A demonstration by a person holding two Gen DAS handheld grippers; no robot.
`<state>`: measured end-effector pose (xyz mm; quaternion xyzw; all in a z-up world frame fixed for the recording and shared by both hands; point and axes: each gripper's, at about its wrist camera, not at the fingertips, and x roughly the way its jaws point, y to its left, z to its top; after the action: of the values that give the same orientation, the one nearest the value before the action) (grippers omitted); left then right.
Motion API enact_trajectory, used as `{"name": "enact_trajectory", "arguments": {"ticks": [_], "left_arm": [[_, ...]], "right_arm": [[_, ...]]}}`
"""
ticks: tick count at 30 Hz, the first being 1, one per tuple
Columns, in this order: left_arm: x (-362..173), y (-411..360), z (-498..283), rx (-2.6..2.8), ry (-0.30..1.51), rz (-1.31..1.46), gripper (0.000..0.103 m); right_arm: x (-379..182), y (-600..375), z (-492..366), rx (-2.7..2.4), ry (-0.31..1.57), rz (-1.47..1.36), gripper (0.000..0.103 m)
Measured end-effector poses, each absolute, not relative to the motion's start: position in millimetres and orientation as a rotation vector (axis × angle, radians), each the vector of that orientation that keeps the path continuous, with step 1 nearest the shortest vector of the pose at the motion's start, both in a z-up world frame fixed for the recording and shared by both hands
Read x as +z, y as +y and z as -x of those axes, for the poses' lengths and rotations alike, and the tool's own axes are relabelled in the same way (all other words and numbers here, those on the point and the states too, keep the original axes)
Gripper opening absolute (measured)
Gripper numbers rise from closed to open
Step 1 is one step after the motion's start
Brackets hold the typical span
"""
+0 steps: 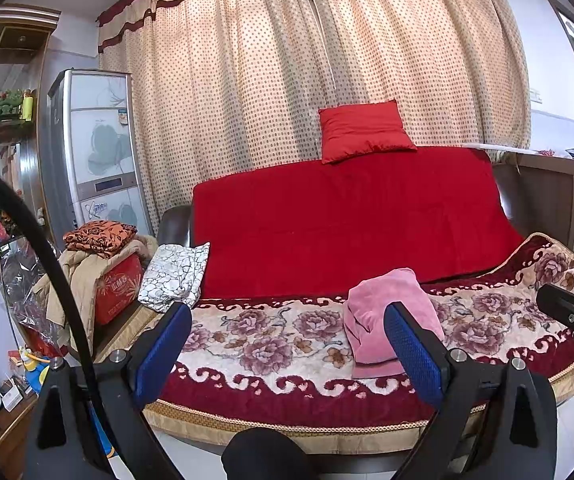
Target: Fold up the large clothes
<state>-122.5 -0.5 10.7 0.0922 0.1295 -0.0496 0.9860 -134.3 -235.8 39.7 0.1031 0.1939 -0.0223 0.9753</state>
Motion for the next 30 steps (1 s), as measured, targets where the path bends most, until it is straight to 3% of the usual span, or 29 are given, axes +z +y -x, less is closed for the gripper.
{"name": "enact_trajectory", "arguments": {"ticks": [30], "left_arm": [[-2,-12,80,-0.078,0.335,-0.189,0.097]], "right_arm": [[35,-232,89,-0.043,0.426,-0.188,0.083]]}}
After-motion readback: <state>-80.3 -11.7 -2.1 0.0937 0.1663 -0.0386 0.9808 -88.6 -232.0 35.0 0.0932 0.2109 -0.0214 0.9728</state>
